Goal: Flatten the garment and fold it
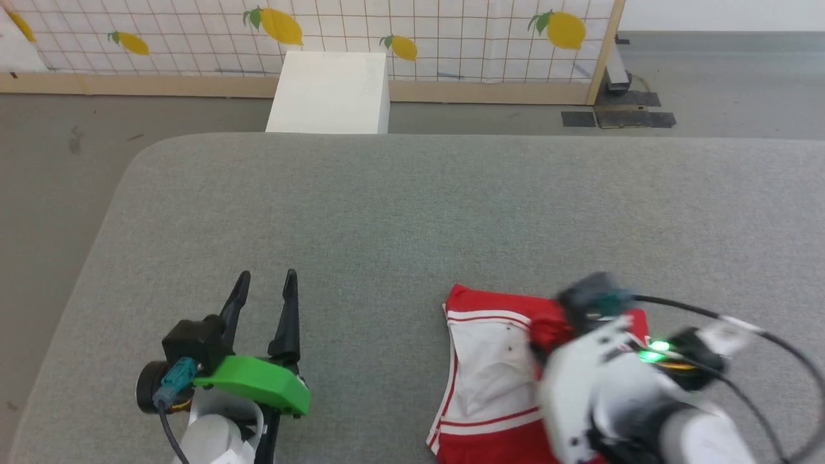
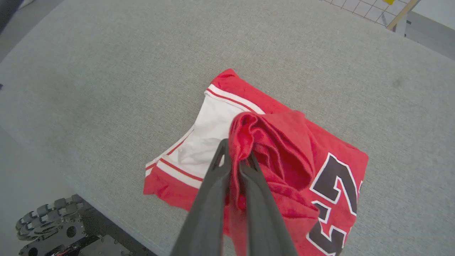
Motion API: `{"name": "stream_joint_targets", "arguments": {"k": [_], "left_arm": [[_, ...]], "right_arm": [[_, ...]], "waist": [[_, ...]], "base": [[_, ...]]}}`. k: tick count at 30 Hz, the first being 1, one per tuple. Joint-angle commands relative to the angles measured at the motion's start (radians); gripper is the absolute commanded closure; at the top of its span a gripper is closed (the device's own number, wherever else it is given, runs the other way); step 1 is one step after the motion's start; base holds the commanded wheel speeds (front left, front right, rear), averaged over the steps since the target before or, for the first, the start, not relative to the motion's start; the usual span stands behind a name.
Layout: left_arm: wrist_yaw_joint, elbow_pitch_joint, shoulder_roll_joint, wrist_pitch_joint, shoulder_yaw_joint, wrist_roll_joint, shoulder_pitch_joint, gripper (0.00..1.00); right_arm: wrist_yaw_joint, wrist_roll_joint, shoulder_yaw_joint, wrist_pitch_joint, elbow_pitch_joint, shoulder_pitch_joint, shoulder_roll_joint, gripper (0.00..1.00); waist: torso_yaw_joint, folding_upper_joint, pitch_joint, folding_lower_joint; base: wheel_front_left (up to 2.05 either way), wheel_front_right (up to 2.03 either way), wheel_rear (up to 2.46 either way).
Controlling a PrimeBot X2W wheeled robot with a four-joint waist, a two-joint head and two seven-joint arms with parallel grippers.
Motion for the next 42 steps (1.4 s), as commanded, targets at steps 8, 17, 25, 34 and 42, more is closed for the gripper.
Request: {"name": "stream_joint_targets", "arguments": {"k": [8,17,25,34,42], "left_arm": [[-0.007,0.008,-0.005,-0.005,-0.022,0.0,-0.037,0.0],[-0.008,0.015,-0.005,-0.005,-0.014,-0.008,-0.036,0.0],[-0.008,0.008,-0.005,-0.005,0.002,-0.004,-0.021,0.0],[-0.007,-0.013,-0.005,-0.005,0.015,-0.001,-0.004,0.0],[-0.008,-0.026,-0.005,-0.005,0.013,0.001,-0.004,0.0]], "right_arm": [[-0.001,0.055,0.165,-0.116,0.331,-0.161,0.007,1.0],[-0.001,0.157,0.19,-0.309,0.441,-0.245,0.012,0.0],[-0.001,0.219,0.015,-0.608,0.283,-0.188,0.013,0.0],[-0.001,0.281,-0.333,-0.849,0.264,0.003,0.013,0.0],[-0.001,0.459,-0.4,-0.713,0.519,0.066,0.013,0.0]], "waist": [[0.037,0.0,0.028,0.0],[0.034,0.0,0.034,0.0],[0.002,0.0,0.01,0.0],[-0.032,0.0,-0.002,0.0],[-0.042,0.0,0.008,0.0]], "base": [[0.0,0.0,0.0],[0.0,0.0,0.0],[0.0,0.0,0.0],[0.0,0.0,0.0],[0.0,0.0,0.0]]}}
